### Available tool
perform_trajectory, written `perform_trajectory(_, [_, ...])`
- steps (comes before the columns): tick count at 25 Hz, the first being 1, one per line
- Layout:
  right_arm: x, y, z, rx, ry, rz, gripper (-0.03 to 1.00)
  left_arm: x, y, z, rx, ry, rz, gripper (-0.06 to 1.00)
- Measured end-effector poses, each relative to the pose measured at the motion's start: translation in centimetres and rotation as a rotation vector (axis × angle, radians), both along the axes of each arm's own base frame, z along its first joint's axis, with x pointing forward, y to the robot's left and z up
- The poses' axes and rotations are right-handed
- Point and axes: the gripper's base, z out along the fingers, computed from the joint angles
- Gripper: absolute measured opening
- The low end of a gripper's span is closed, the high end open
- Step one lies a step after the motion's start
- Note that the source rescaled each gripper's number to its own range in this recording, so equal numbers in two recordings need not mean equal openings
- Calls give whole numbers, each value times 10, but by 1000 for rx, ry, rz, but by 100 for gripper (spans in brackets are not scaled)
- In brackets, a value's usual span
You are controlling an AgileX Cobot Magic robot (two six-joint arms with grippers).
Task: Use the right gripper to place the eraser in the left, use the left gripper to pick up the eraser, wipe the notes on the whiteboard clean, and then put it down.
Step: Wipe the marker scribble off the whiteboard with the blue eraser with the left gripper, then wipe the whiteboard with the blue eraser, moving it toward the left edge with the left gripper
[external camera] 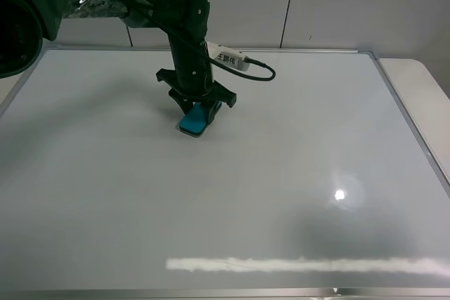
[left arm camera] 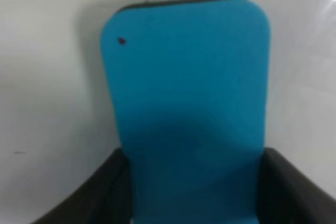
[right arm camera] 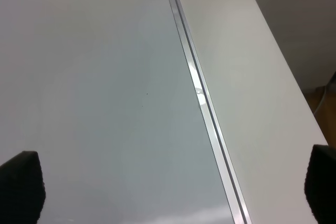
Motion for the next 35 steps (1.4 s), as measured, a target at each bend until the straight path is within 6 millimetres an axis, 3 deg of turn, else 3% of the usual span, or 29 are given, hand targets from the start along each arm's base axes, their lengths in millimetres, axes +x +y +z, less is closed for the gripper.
perform_trajectory(6, [0, 0, 0, 0, 0, 0, 100, 15, 24, 0, -54, 12, 74, 7])
perform_trajectory(15, [0, 0, 0, 0, 0, 0, 100, 64, 141, 4, 25, -83, 248, 7])
perform_trajectory(18, [0, 0, 0, 0, 0, 0, 100, 68, 164, 8, 59, -94, 274, 7])
perform_trajectory(23, [0, 0, 0, 0, 0, 0, 100, 64, 172, 20, 78, -83, 281, 7])
perform_trajectory(30, [0, 0, 0, 0, 0, 0, 100, 44, 171, 65, 41, -47, 325, 7])
perform_trajectory(35, [0, 0, 0, 0, 0, 0, 100, 16, 179, 67, 7, -29, 360, 7])
